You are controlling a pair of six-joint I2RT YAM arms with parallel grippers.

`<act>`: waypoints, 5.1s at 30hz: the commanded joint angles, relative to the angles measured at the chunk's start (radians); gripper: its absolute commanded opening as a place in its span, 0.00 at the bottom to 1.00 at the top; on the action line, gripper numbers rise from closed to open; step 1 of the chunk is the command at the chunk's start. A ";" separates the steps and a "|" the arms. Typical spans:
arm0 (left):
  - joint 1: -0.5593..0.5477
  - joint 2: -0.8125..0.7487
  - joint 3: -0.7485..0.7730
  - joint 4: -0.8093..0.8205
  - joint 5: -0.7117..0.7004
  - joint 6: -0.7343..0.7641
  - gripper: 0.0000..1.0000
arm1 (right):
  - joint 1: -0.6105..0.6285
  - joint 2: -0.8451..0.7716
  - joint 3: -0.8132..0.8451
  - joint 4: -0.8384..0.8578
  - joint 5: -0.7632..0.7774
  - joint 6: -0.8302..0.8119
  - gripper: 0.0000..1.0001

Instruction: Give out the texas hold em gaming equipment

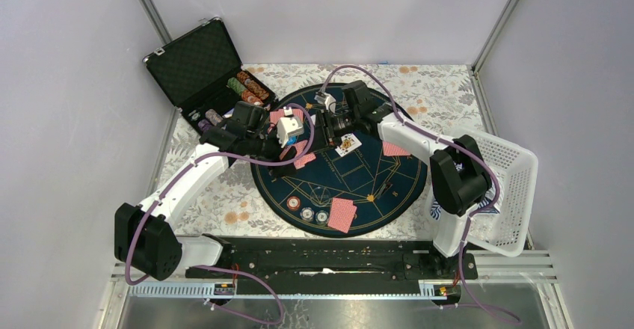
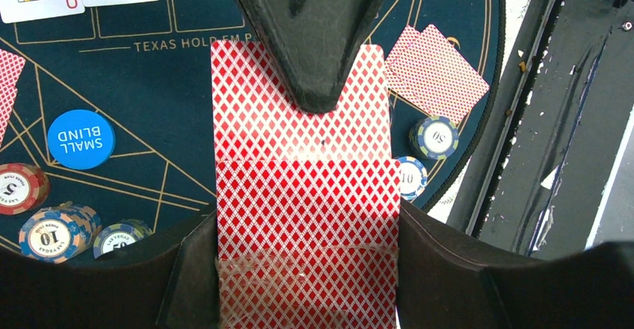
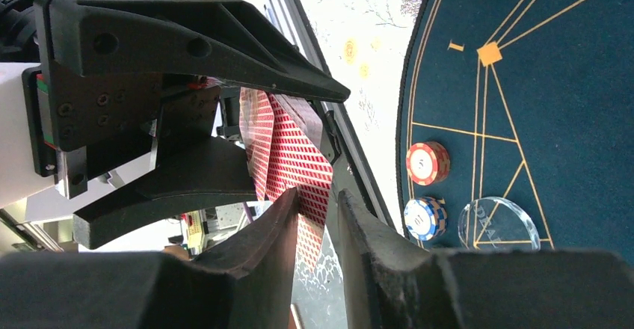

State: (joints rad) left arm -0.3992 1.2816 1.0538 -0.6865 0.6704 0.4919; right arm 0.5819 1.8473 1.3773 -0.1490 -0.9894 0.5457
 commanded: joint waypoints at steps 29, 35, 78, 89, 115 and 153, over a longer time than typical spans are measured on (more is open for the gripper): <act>0.002 -0.030 0.027 0.051 0.042 0.002 0.00 | -0.102 -0.070 0.021 -0.089 -0.027 -0.084 0.10; 0.002 -0.031 0.028 0.051 0.040 0.002 0.00 | -0.130 -0.087 0.018 -0.101 -0.034 -0.097 0.09; 0.002 -0.028 0.025 0.051 0.041 0.003 0.00 | -0.318 0.107 -0.117 -0.268 0.153 -0.515 0.00; 0.002 -0.027 0.023 0.051 0.039 0.004 0.00 | -0.319 0.181 -0.067 -0.280 0.306 -0.541 0.00; 0.002 -0.031 0.019 0.051 0.049 0.006 0.00 | -0.323 0.055 0.084 -0.467 0.344 -0.599 0.72; -0.033 -0.019 0.027 0.039 0.035 0.017 0.00 | -0.012 0.013 0.078 -0.196 -0.095 -0.153 0.38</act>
State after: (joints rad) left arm -0.4290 1.2816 1.0538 -0.6865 0.6800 0.4969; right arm 0.5648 1.8675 1.4185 -0.3210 -1.0657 0.4232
